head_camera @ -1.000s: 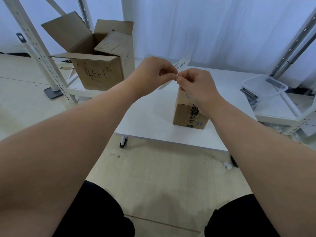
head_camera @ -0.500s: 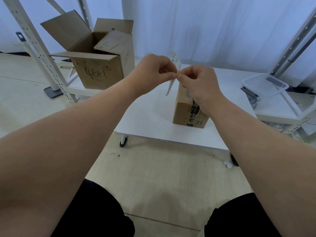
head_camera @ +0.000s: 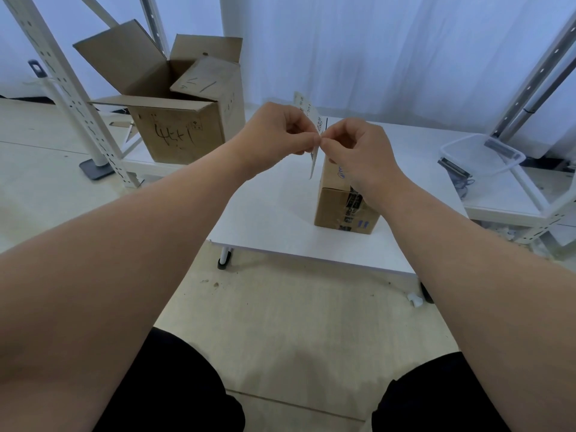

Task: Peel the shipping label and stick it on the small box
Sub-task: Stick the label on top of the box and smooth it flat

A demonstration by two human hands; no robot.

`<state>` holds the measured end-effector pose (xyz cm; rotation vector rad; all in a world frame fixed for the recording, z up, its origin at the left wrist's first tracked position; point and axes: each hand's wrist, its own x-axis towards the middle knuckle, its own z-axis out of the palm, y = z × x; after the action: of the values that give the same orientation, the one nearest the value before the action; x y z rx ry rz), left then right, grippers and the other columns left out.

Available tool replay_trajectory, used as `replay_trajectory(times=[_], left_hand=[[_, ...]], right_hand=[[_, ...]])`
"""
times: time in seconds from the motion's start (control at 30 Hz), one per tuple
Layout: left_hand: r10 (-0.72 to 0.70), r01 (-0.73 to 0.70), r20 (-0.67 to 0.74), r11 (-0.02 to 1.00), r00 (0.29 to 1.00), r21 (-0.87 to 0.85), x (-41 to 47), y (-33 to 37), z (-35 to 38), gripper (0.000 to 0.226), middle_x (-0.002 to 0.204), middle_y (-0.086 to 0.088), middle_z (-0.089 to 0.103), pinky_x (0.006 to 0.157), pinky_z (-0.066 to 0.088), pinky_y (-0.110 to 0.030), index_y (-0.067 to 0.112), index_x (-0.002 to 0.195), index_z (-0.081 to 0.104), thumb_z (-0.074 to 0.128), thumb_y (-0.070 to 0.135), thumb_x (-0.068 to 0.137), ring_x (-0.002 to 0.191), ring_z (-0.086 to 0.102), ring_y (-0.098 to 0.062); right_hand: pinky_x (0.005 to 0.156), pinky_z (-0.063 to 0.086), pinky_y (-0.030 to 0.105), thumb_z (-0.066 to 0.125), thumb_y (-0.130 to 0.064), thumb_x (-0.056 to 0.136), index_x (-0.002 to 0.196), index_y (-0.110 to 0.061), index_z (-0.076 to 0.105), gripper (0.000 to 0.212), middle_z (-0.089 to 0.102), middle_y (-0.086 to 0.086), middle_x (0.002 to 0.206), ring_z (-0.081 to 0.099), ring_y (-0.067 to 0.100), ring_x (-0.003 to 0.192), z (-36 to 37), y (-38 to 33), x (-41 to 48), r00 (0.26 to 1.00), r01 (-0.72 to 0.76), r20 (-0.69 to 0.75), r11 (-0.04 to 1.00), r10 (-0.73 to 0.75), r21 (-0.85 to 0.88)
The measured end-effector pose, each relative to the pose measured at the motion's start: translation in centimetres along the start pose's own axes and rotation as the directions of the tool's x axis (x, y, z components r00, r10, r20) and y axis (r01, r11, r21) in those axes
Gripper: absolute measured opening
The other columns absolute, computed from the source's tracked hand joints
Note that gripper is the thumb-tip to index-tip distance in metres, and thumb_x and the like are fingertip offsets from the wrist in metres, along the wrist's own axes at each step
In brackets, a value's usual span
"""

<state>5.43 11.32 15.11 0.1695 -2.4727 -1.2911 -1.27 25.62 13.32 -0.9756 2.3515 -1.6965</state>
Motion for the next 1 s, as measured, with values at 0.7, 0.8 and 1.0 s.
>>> replay_trajectory(times=[0.7,0.8,1.0], left_hand=[[-0.125,0.125,0.011,0.982,0.992,-0.143,0.25,-0.40,0.26,0.020,0.083,-0.005,0.065,0.077,0.049,-0.021,0.001,0.092,0.068,0.068,0.019,0.085,0.077,0.058,-0.011],[-0.126,0.125,0.002,0.981,0.992,-0.149,0.27,-0.40,0.30,0.017,0.090,-0.011,0.066,0.074,0.052,-0.016,-0.001,0.094,0.067,0.065,0.015,0.087,0.076,0.060,-0.011],[-0.143,0.146,0.031,0.974,0.989,-0.171,0.34,-0.73,0.18,0.017,0.086,-0.009,0.067,0.082,0.056,-0.032,-0.002,0.094,0.067,0.066,0.014,0.086,0.080,0.063,-0.018]], right_hand=[[0.077,0.059,0.026,0.069,-0.009,0.085,0.092,0.003,0.067,0.014,0.072,0.011,0.083,0.072,0.015,0.077,-0.08,0.21,0.53,0.965,-0.250,0.037,0.871,0.259,0.423],[0.079,0.058,0.026,0.069,-0.008,0.084,0.083,0.000,0.068,0.008,0.072,0.010,0.081,0.072,0.016,0.077,-0.12,0.28,0.54,0.959,-0.274,0.056,0.851,0.279,0.449],[0.084,0.058,0.028,0.071,-0.009,0.083,0.086,0.001,0.069,0.011,0.072,0.019,0.096,0.072,0.025,0.093,0.07,0.51,0.55,0.956,-0.291,0.099,0.863,0.274,0.414]])
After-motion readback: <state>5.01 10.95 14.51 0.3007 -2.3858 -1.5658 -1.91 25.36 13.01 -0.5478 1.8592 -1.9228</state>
